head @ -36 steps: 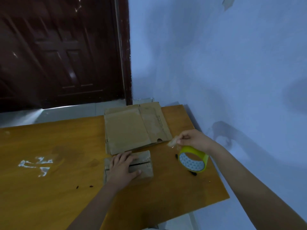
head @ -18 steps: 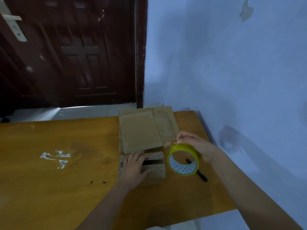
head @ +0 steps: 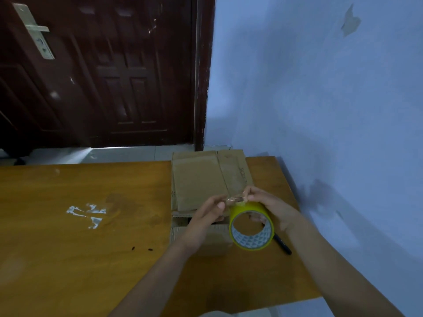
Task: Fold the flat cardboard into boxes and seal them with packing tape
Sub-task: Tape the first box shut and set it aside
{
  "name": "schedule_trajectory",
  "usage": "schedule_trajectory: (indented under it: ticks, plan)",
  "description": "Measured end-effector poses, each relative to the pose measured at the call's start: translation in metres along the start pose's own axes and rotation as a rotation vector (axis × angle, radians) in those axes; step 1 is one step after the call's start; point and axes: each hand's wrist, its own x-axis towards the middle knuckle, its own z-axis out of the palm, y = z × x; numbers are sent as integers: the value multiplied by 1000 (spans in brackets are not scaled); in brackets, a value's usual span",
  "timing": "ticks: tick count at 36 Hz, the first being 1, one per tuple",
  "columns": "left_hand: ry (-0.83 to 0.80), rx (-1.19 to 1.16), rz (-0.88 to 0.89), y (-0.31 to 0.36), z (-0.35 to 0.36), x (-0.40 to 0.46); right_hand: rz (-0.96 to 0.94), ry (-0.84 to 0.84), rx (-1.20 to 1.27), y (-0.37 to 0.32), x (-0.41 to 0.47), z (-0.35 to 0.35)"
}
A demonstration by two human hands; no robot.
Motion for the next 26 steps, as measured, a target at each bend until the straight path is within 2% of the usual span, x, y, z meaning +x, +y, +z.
schedule_trajectory:
  ticks: [4, 7, 13, 18, 21, 26]
  plan:
    - [-5, -44, 70, 3, 3, 4, -18, -25, -35, 1, 1, 2]
    - [46, 10, 102, 0, 1, 4, -24, -42, -42, -1, -2, 4]
    - [118, 437, 256, -4, -3, 4, -37, -68, 19, -1, -7, 7]
    - [330, 654, 367, -6, -10, 4, -46, -101, 29, 5, -7, 3]
    - [433, 681, 395, -3, -17, 3, -28, -134, -19, 8, -10, 2]
    - [374, 593, 371, 0, -16, -3, -19, -97, -79, 14, -10, -1]
